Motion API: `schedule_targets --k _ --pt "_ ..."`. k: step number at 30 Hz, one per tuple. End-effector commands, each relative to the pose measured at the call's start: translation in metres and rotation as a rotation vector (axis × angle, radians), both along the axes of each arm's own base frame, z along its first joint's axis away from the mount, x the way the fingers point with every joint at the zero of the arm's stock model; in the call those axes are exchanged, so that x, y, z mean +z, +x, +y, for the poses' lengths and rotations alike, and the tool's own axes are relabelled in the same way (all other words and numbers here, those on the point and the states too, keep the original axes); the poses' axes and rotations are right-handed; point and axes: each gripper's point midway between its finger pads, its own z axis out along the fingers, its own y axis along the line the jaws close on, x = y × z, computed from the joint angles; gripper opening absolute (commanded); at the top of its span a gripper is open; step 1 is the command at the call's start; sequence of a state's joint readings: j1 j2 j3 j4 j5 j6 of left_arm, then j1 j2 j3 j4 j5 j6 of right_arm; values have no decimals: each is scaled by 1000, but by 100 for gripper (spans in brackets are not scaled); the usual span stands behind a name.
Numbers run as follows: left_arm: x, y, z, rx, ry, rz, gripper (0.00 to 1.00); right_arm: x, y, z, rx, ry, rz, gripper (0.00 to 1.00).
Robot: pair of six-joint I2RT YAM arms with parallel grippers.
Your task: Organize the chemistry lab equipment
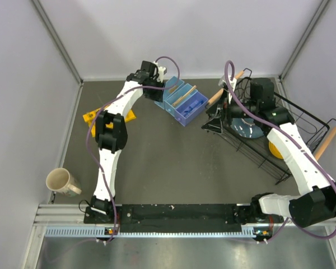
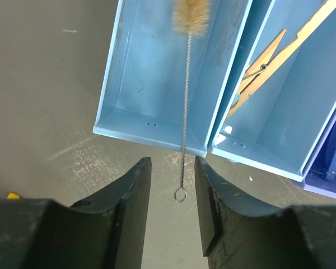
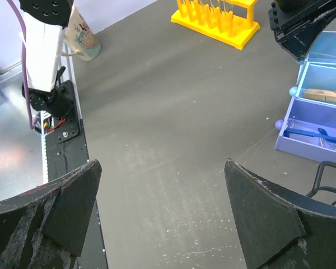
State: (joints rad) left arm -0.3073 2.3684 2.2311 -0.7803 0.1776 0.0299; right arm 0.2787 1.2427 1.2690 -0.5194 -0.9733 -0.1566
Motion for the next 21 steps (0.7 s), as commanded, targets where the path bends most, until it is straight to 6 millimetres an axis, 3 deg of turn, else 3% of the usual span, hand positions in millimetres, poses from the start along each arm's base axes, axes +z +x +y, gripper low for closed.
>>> schedule_targets --k 1,5,6,8,9,10,11,12,13,14,15,17,18,19,20,21 --pt "64 10 7 26 -28 -127 44 10 -3 -4 3 16 -57 92" --pt "108 0 16 55 -60 -181 54 17 0 -12 -28 5 -81 93" --pt "138 -9 19 76 -93 -220 59 18 -2 -15 -34 -8 -94 93" --pt "149 -20 23 83 -103 -242 68 25 3 -23 -79 -42 -132 93" --pt "183 -33 26 85 -128 -305 81 25 1 -28 -89 -70 -146 93" --pt "193 -42 29 85 -136 -327 88 35 2 -32 -109 -85 -182 93" --pt "191 -50 32 89 -139 -328 96 37 8 -40 -159 -120 -204 93" --pt "223 -68 38 93 -162 -391 99 41 6 -46 -179 -147 -226 94" --pt "218 -80 41 97 -162 -378 99 52 7 -51 -211 -158 -266 95" --pt "229 -89 47 106 -171 -400 99 55 17 -66 -299 -198 -285 96" --pt "259 -110 54 122 -201 -463 99 61 19 -74 -348 -210 -298 99" --pt "264 -133 65 134 -216 -479 99 79 29 -104 -519 -251 -341 99" --pt "294 -157 73 143 -255 -550 99 84 31 -114 -582 -251 -336 99" --pt "288 -168 77 152 -266 -541 99 96 32 -126 -648 -252 -358 99" --pt "296 -178 85 168 -285 -562 99 102 32 -132 -684 -245 -361 99" --pt "315 -203 88 162 -334 -605 99 106 32 -140 -740 -219 -336 99"
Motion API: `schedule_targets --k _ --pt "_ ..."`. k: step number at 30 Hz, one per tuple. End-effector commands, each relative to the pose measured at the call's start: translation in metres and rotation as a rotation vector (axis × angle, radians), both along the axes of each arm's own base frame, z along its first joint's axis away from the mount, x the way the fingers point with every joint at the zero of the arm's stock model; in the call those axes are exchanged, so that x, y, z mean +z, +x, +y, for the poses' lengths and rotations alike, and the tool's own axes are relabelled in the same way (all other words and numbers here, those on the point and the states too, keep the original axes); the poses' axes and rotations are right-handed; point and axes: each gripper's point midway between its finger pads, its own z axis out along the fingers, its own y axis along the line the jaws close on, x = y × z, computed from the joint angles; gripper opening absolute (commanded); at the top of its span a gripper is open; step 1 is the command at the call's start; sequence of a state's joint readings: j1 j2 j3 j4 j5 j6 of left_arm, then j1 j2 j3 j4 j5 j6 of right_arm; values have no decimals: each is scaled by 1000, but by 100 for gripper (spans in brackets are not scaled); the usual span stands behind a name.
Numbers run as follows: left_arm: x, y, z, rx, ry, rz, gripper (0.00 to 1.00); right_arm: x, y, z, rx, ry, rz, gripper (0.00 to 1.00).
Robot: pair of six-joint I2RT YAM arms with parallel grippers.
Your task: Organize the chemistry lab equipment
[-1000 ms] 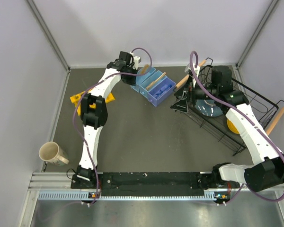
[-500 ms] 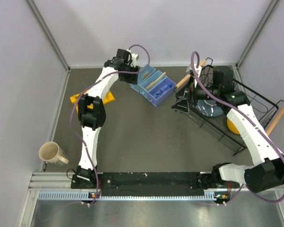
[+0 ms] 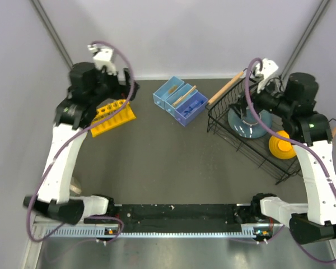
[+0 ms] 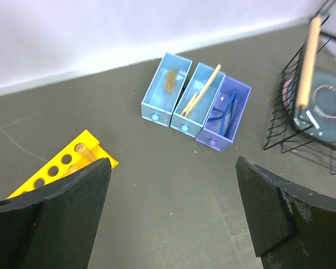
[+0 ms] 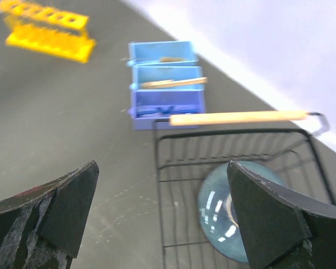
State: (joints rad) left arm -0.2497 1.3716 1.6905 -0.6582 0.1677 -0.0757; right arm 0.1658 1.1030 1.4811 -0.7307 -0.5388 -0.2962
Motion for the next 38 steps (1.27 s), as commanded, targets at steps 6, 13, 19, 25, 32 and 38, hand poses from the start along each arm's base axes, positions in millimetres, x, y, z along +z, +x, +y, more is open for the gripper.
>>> schedule_targets --k 6,13,19,25,32,38 --pt "54 -115 30 35 -192 -183 99 82 -5 -68 -436 188 -122 99" --pt "70 -163 48 88 -226 -248 99 98 -10 -81 -509 213 -161 99" --pt "73 -181 57 115 -212 -254 99 103 -14 -86 -552 266 -156 99" --pt "76 -190 61 123 -212 -270 99 108 -21 -87 -561 293 -162 99" --pt "75 -195 63 128 -200 -273 99 112 -24 -91 -576 309 -170 99" --pt "74 -198 66 137 -189 -278 99 120 -27 -93 -560 272 -211 99"
